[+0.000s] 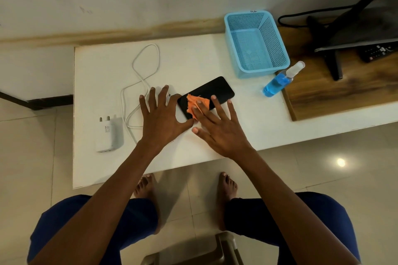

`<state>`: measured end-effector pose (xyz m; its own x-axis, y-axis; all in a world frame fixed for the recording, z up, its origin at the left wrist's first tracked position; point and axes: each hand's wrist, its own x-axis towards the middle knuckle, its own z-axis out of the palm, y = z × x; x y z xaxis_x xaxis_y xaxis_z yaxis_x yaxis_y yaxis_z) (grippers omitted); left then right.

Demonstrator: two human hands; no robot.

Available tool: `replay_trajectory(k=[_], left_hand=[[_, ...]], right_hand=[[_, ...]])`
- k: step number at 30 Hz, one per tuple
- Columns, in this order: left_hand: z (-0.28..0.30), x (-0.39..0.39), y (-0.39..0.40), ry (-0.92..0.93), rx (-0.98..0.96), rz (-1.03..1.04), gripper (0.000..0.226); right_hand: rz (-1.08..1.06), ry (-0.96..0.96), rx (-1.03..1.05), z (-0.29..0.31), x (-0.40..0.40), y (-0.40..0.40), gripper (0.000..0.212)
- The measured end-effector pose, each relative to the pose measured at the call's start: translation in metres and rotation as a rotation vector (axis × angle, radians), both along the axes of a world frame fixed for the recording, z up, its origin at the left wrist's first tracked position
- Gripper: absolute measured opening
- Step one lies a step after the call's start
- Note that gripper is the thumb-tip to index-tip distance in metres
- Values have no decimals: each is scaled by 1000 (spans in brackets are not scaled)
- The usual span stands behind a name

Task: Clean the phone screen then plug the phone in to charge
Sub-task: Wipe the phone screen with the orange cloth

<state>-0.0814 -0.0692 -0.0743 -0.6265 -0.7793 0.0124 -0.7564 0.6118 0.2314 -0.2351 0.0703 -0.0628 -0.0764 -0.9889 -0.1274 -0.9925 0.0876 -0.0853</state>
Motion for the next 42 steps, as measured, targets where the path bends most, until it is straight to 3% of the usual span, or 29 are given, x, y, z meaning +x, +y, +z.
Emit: replay_trajectory(k=[9,15,24,33,42], left_hand=[[0,0,0,27,1,4,82],[-1,-2,-1,28,25,6,82],[-1,0,-2,42,47,13,82],[-1,0,0,46,128,56,82],[4,-1,2,81,136,69,84]], right_hand=[[-397,103,52,9,-30,1,73],[-444,-43,50,11,-34,-14,72],[-361,-134,-59,8,-37,-52,69],[-51,-113,-8,6,11,-49,72],[-67,29,42,20,-11,-45,74]])
